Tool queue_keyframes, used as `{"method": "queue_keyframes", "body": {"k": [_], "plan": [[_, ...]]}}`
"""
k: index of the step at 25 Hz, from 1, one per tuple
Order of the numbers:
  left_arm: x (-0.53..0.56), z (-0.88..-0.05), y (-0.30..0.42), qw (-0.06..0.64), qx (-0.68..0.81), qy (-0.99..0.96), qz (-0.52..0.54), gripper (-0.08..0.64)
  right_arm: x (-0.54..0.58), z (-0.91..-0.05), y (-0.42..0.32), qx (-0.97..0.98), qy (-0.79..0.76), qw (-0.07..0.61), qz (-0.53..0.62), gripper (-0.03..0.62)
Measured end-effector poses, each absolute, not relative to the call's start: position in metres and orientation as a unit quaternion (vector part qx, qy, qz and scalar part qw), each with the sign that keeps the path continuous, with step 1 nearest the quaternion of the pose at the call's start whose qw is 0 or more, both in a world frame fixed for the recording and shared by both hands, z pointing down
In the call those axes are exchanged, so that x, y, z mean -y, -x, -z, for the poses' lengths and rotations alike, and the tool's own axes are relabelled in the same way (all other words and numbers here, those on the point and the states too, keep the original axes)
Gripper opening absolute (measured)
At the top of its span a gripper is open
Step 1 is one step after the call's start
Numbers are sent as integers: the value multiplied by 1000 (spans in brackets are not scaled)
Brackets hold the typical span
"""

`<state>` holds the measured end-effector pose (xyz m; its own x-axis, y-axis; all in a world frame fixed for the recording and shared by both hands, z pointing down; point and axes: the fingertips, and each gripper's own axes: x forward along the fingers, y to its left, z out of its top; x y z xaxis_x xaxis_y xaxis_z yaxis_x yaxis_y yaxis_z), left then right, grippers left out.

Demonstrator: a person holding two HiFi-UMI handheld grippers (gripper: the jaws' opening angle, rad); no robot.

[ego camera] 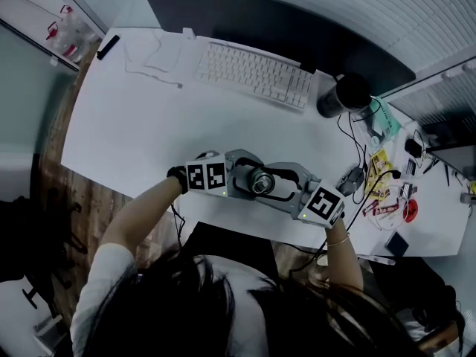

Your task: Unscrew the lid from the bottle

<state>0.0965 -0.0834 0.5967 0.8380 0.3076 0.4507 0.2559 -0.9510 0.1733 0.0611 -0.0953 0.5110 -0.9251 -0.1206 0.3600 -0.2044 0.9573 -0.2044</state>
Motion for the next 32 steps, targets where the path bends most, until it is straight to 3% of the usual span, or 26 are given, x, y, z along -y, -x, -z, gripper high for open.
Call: {"method": "queue_keyframes", "body": {"k": [11,17,24,32], "plan": [[93,-596,-94,78,20,-970,-229,408,97,-505,-98,899,-376,82,-208,262],[97,-596,-92,85,93,-965,-229,407,105,-497,-87,857,-458,13,-237,262],[99,-598,-92,103,118,-962,-222,407,111,-510,-80,845,-481,58,-227,261],[98,-596,-93,93,82,-967,-222,405,107,-509,-81,886,-405,76,-214,255]]}}
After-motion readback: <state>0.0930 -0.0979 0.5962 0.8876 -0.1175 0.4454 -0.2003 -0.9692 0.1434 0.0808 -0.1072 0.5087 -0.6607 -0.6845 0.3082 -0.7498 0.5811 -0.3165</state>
